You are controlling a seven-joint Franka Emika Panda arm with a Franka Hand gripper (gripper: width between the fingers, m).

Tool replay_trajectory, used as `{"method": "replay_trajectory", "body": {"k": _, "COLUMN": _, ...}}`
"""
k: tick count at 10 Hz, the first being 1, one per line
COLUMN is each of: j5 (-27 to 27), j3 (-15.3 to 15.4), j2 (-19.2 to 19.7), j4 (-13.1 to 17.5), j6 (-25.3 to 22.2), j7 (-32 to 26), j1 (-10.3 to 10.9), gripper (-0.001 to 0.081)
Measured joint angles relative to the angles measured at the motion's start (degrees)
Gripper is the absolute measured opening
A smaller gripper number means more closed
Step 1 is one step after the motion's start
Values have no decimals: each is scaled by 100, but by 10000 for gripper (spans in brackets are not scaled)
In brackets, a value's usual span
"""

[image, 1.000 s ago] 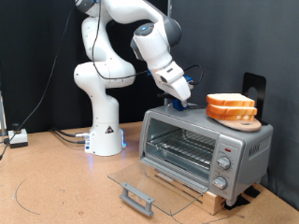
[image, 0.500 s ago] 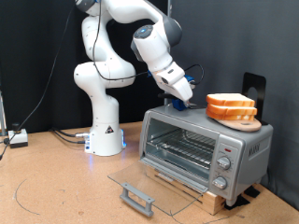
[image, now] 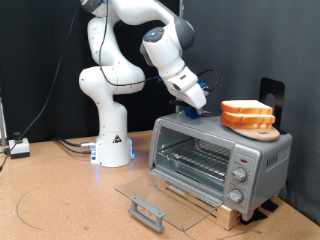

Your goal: Make a piece of toast with the oven

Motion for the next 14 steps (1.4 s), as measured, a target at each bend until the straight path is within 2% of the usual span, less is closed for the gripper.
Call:
{"method": "replay_trajectory", "body": {"k": 1, "j5": 7, "j3": 0, "j2": 0, "j4": 2, "j6": -24, "j7": -1, "j1": 0, "gripper": 809}}
{"method": "replay_trajectory", "body": {"k": 3, "j5": 14, "j3": 0, "j2": 0, "j4": 3, "j6": -47, "j7": -9, "j1": 0, "gripper": 535}}
{"method": "replay_trajectory", "body": {"k": 4, "j5": 23, "j3": 0, "j2": 0, "j4": 5, "j6": -59, "j7": -9, "j1": 0, "gripper": 535}}
{"method": "replay_trajectory", "body": {"k": 5, "j5": 29, "j3": 0, "j2": 0, "j4": 5, "j6": -67, "j7": -9, "j1": 0, "gripper": 480}}
{"method": "replay_trajectory", "body": {"k": 14, "j5": 64, "j3": 22, "j2": 0, "j4": 36, "j6": -77, "j7": -2, "j1": 0, "gripper": 494}}
